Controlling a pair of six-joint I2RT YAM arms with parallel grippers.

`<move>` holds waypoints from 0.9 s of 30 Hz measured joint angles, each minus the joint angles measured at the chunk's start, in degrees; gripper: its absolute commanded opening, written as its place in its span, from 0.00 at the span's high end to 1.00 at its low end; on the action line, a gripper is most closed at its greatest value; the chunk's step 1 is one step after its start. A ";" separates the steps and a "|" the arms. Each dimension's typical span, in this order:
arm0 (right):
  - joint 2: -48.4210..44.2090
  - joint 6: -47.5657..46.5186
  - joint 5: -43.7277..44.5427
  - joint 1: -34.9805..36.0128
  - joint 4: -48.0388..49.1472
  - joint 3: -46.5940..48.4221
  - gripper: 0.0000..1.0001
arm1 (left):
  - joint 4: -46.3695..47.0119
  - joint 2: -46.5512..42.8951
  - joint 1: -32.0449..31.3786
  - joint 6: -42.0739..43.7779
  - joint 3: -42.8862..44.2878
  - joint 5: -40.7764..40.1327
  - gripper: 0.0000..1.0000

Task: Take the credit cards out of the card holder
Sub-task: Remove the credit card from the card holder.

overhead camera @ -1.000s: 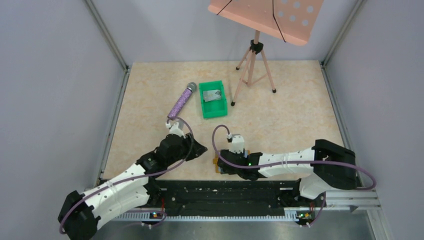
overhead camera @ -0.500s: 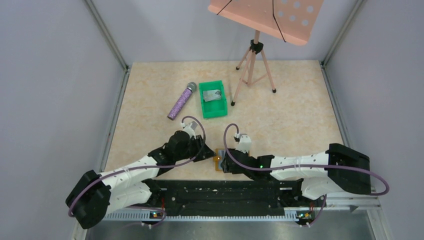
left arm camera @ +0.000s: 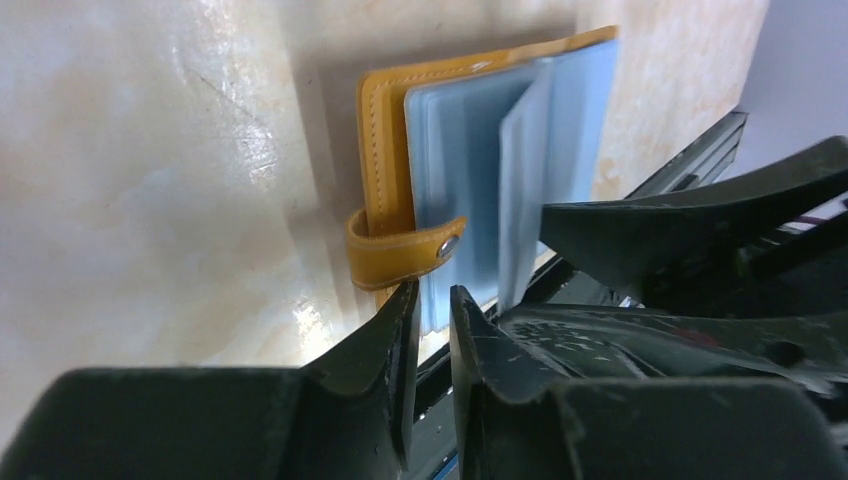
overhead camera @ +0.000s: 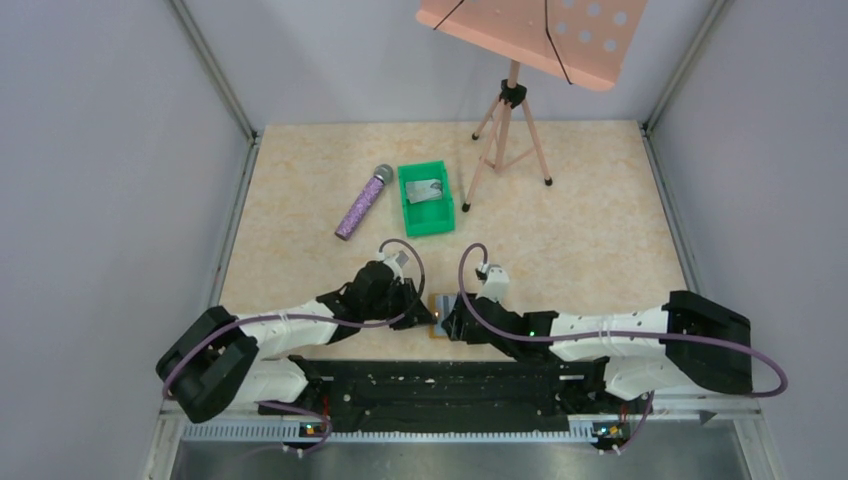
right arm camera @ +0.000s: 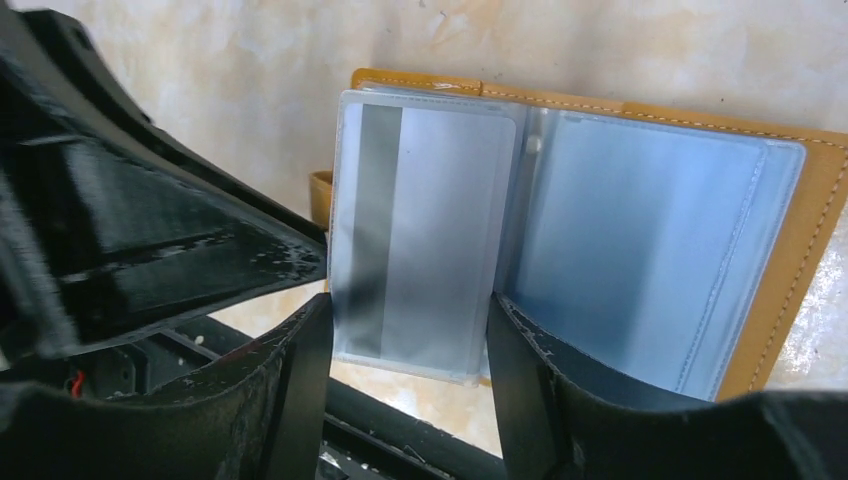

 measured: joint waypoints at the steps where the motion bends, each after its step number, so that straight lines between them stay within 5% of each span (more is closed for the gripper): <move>1: -0.39 0.00 -0.02 -0.15 0.44 -0.31 0.47 | 0.15 1.11 -0.13 0.02 0.17 0.15 0.78; 13: -3.52 0.00 -1.22 -1.42 6.75 -5.20 0.45 | 1.29 4.57 -0.68 -0.09 0.85 0.50 0.77; 27: -2.01 -0.39 -1.44 -1.44 0.35 -0.72 0.41 | 4.79 4.46 -1.03 -1.53 0.85 1.70 0.72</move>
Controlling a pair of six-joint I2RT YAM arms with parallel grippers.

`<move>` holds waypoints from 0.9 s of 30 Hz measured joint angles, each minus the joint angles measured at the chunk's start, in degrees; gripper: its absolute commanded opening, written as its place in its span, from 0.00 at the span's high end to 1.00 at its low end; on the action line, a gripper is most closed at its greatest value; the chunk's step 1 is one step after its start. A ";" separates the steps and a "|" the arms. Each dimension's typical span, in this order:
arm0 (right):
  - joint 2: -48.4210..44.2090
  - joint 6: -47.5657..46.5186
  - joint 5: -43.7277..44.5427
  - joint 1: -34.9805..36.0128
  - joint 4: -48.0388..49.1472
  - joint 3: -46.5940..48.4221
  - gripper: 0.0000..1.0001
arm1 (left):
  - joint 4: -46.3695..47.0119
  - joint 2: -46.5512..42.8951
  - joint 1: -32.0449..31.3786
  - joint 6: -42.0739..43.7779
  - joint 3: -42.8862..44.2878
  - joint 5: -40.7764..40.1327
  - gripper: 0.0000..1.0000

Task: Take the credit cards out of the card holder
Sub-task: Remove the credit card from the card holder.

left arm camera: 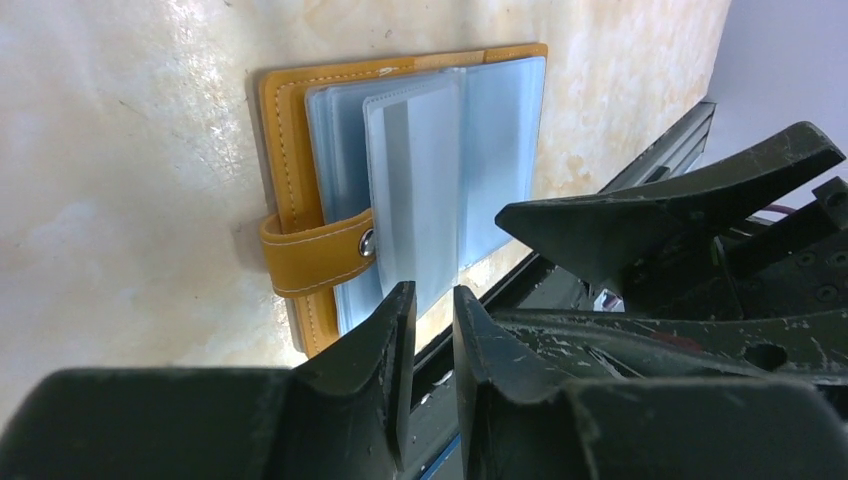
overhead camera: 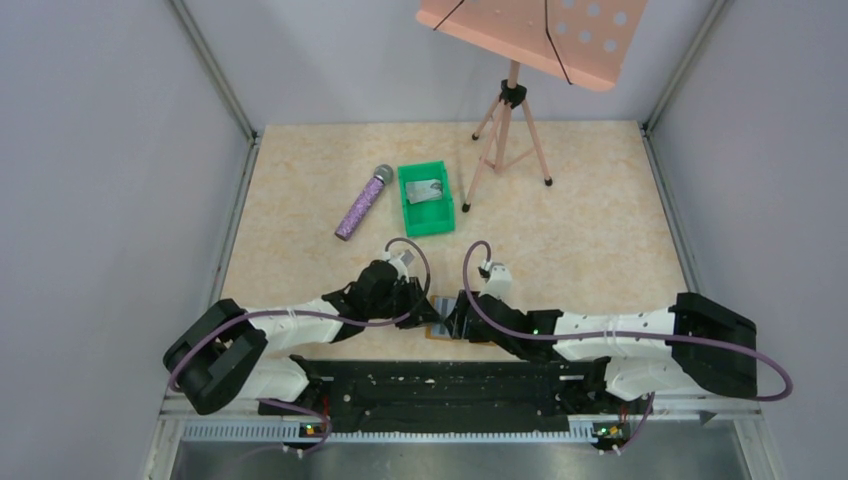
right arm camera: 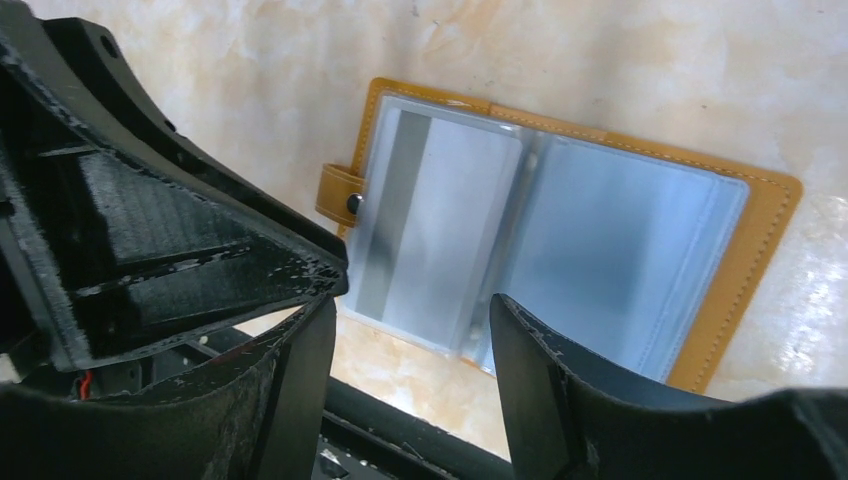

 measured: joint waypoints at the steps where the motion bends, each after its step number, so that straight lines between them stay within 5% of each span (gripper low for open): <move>1: -0.11 0.00 0.20 0.00 -0.55 0.00 0.41 | 0.11 0.04 -0.04 -0.09 0.00 0.17 0.71; 27: -8.87 -0.02 5.07 0.00 -7.04 0.00 0.41 | -5.31 -5.40 -1.88 0.98 0.48 -4.46 0.52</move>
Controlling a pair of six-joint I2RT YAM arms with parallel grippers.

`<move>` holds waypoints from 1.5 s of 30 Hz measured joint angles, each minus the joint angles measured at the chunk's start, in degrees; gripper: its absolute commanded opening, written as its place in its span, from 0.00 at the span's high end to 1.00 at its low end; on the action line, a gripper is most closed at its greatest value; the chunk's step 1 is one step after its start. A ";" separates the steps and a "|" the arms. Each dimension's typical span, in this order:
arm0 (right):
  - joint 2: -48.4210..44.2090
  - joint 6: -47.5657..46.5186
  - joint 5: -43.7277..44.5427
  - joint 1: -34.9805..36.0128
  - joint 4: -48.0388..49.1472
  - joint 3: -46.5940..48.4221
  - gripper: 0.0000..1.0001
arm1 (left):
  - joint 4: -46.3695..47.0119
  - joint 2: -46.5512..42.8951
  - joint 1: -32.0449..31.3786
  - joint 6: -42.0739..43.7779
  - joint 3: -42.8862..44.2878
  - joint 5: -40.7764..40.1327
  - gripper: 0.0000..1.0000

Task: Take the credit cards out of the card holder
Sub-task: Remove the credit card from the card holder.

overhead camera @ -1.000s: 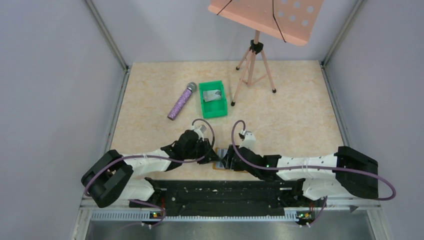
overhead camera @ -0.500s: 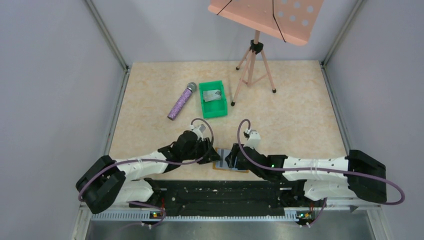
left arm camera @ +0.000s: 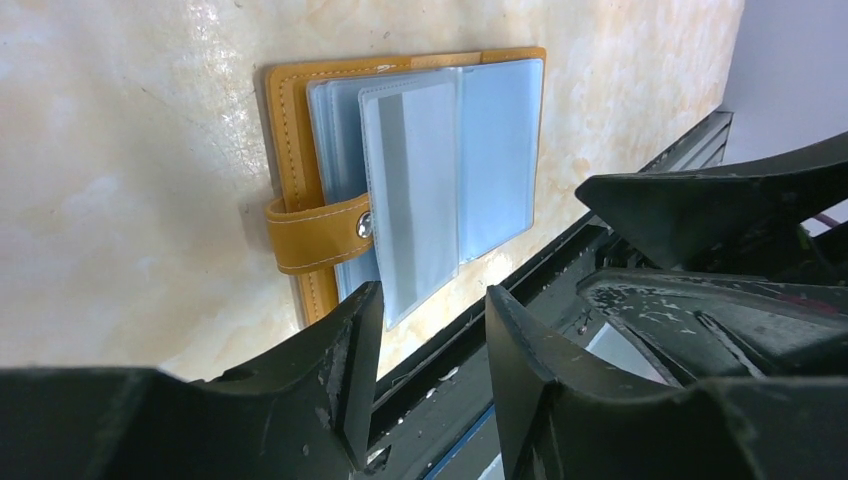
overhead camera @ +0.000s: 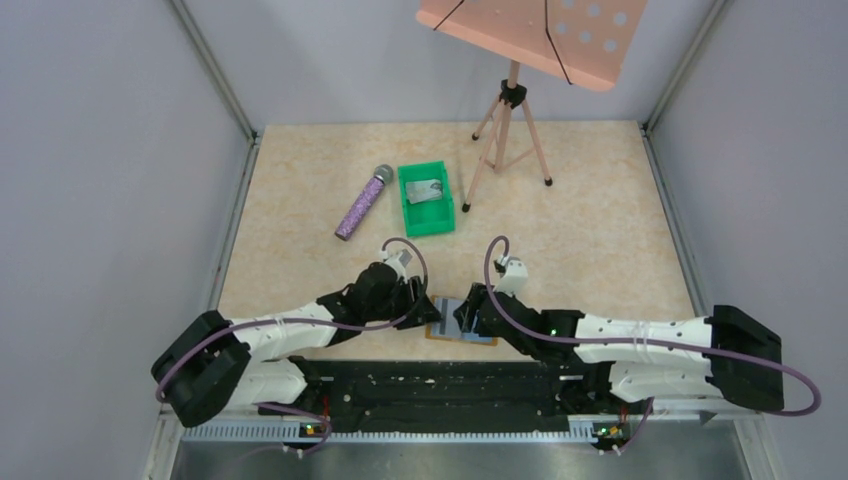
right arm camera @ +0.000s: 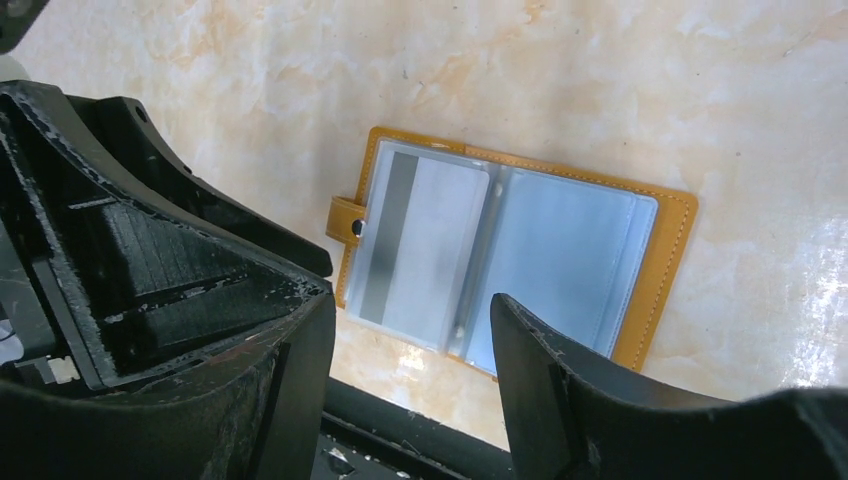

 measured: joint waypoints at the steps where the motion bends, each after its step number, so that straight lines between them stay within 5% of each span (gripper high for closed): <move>1: -0.17 0.00 0.11 0.00 -0.13 0.00 0.41 | 0.07 0.26 -0.09 0.00 0.00 0.00 0.52; 31: -4.02 0.04 3.08 -1.62 -6.03 -0.20 0.42 | 3.48 6.38 -3.41 -1.18 1.01 -0.44 0.56; 45: -14.25 0.07 3.72 -3.41 -10.34 -2.69 0.42 | 7.19 12.44 -6.71 -1.14 7.02 2.23 0.56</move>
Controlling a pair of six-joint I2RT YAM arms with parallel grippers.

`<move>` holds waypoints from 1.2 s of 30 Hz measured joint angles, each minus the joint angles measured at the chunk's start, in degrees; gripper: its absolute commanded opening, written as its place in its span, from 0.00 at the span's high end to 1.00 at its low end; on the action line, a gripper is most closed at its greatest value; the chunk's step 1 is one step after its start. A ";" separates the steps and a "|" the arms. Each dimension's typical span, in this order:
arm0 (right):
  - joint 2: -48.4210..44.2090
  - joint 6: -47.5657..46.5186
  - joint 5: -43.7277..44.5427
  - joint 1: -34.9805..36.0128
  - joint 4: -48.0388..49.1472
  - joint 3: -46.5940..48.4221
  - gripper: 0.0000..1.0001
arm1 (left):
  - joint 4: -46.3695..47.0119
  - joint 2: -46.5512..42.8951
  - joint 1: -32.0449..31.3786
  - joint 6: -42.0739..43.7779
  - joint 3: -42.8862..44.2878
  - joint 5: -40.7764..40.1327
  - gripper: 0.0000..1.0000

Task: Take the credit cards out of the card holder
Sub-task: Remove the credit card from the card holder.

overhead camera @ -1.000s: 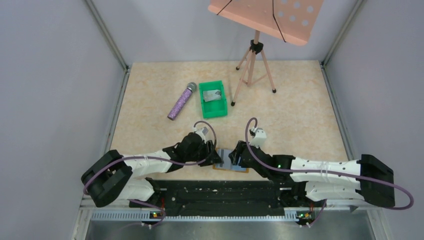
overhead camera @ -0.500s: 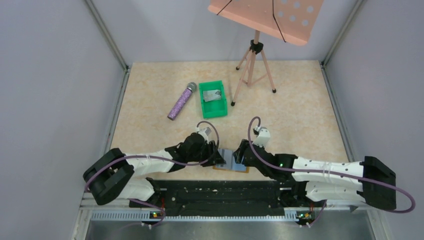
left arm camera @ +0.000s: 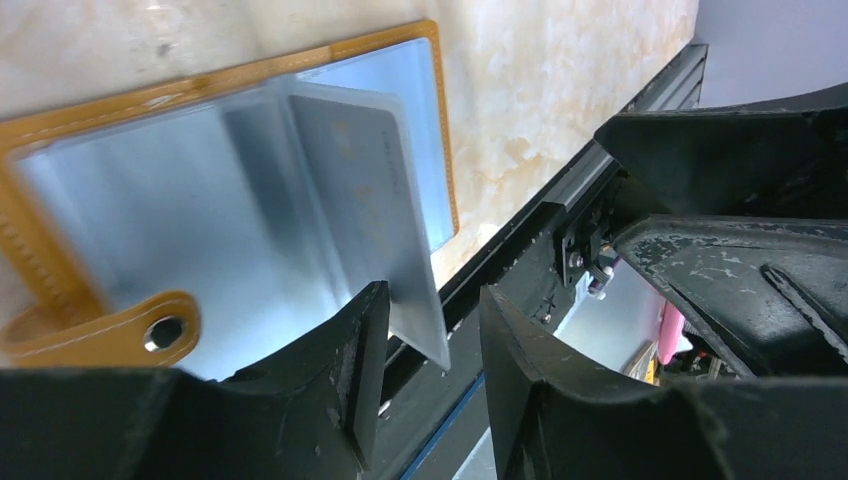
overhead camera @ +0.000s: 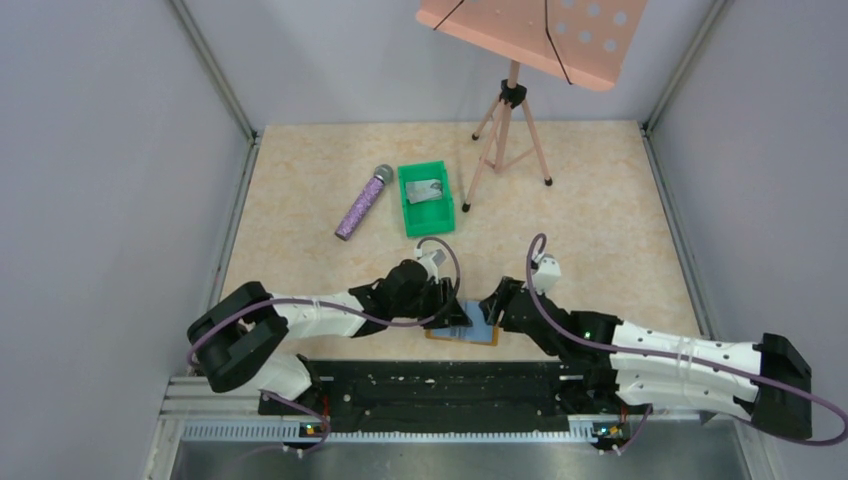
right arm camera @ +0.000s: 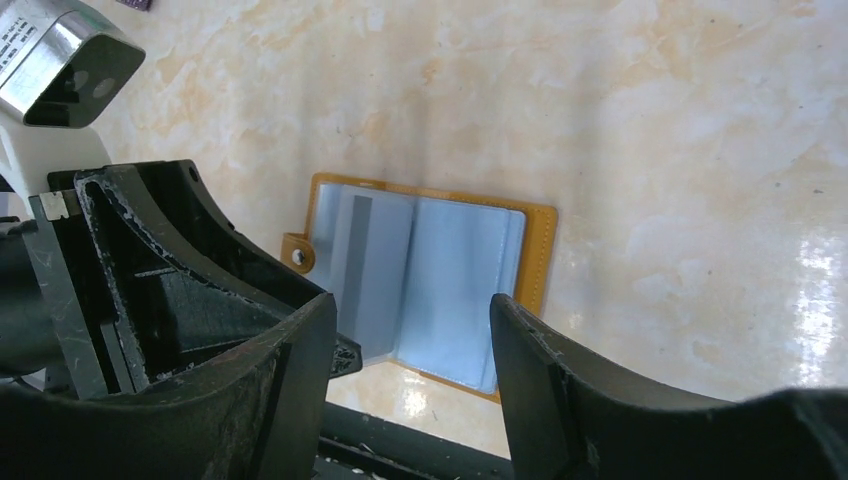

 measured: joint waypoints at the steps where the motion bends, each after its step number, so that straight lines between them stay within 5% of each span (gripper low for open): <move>1: -0.61 -0.02 0.09 0.00 -0.37 -0.13 0.42 | 0.20 0.74 -0.39 0.02 0.61 0.07 0.56; 12: -9.05 -0.59 1.16 -0.02 -3.32 -1.09 0.48 | 0.83 3.61 -1.73 0.00 3.91 -0.39 0.57; 20: -4.68 -3.17 -2.73 -0.15 -0.04 -1.75 0.70 | -6.99 0.74 -0.15 0.00 4.24 -6.49 0.59; 36: 2.54 -7.65 -26.58 -14.14 14.67 -8.52 0.74 | -4.76 3.28 0.66 -0.20 4.35 -4.28 0.63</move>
